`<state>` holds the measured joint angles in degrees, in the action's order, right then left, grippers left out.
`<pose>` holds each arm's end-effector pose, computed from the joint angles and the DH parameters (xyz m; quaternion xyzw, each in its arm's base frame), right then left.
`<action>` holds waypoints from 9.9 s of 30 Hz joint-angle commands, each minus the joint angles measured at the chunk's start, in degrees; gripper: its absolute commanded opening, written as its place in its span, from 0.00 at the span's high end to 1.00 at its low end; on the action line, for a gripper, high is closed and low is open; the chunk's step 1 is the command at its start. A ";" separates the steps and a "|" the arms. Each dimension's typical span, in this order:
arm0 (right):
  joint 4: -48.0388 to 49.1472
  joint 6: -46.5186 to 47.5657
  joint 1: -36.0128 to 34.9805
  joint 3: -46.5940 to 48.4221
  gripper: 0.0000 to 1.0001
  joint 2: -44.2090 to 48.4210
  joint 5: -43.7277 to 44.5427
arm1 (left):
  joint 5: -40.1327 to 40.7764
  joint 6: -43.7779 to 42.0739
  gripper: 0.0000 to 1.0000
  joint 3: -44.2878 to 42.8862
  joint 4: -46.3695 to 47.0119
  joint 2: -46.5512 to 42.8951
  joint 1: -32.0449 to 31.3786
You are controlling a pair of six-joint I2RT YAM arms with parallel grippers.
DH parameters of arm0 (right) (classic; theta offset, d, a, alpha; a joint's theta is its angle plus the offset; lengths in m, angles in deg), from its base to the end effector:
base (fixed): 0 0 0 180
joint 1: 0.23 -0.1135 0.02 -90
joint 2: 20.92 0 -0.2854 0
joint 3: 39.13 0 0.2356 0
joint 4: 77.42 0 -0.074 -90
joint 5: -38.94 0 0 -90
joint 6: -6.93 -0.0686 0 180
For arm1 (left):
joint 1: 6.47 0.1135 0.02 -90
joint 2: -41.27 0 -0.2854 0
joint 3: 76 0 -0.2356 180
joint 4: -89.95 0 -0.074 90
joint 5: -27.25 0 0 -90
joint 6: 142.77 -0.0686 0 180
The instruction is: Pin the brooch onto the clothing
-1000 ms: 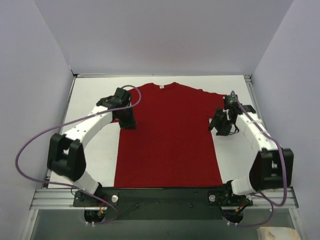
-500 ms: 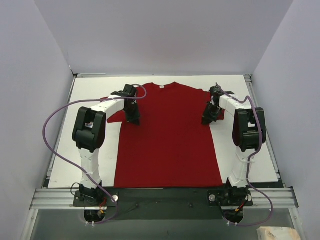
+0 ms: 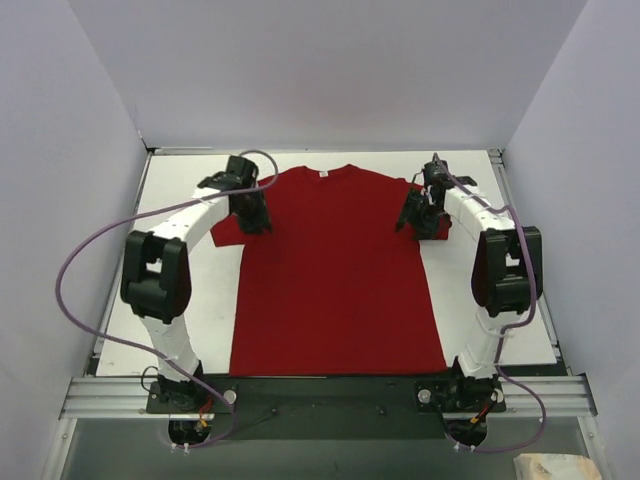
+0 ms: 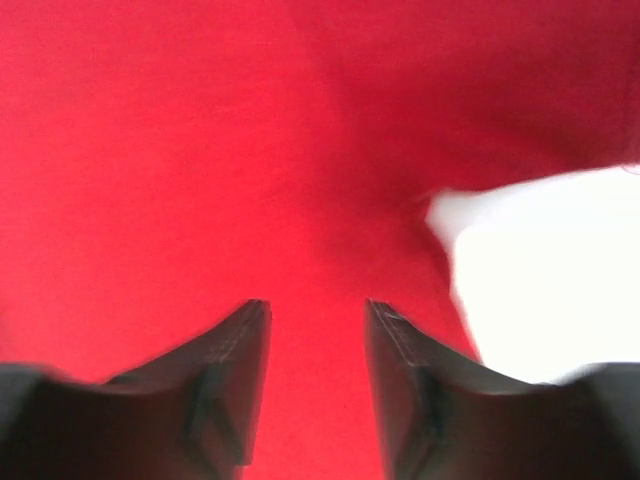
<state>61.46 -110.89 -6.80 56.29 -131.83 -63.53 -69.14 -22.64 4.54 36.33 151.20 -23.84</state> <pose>0.4220 0.0635 0.1995 0.1449 0.9416 0.1838 0.2421 0.3901 -0.1300 0.2111 -0.0957 0.9684 -0.1399 0.1830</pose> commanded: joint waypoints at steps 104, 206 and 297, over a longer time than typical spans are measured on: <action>23.90 -20.96 -46.87 32.01 0.50 -27.95 -18.56 | -14.79 -13.52 0.56 11.05 -9.64 2.31 27.38; 24.43 -30.28 -48.89 28.85 0.49 -33.84 -13.98 | -15.67 -12.29 0.77 25.56 -1.38 -2.09 31.25; 18.46 3.72 -22.70 -27.23 1.00 55.45 -37.35 | -16.25 -5.27 0.34 15.79 21.71 -44.27 -26.17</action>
<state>75.25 -117.79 -29.80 28.64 -79.18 -91.26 -64.20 -37.07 17.13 46.21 113.30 -57.85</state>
